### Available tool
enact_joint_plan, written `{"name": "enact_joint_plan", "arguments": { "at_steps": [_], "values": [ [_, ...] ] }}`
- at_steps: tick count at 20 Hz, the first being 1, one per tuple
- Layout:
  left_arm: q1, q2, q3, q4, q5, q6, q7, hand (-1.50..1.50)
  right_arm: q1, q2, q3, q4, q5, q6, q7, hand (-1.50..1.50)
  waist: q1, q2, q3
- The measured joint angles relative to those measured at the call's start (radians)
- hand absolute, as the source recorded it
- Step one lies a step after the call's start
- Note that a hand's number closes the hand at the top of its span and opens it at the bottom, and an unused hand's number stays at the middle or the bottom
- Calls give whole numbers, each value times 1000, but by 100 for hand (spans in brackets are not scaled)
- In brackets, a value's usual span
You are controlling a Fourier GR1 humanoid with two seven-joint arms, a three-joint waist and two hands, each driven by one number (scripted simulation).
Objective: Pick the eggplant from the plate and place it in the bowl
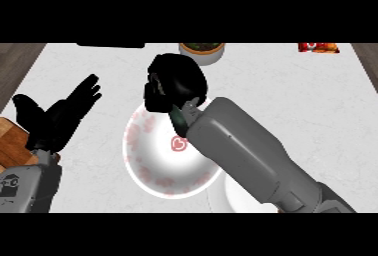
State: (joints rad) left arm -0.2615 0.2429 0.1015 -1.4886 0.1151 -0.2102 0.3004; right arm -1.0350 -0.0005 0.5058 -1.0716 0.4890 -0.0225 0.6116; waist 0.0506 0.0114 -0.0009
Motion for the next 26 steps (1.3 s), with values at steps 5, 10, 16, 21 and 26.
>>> {"name": "enact_joint_plan", "arguments": {
  "at_steps": [5,10,16,21,26],
  "values": [
    [-3,-16,-22,3,-20,5,-17,0,6,0,-27,124,-201,-121,-46,-150,25,7,0],
    [-31,-19,-29,3,-19,1,-2,0,-20,0,-10,235,-369,-250,-162,-150,45,12,1],
    [-19,-26,-34,5,-30,5,-12,0,-67,0,40,344,-478,-390,-318,-150,45,10,0],
    [-36,-20,-18,23,-27,7,-6,0,-113,1,46,417,-527,-509,-398,-150,27,7,0],
    [3,-1,16,21,-9,-3,-19,0,-120,-25,-25,468,-519,-570,-467,-150,-13,-3,1]
  ]
}}
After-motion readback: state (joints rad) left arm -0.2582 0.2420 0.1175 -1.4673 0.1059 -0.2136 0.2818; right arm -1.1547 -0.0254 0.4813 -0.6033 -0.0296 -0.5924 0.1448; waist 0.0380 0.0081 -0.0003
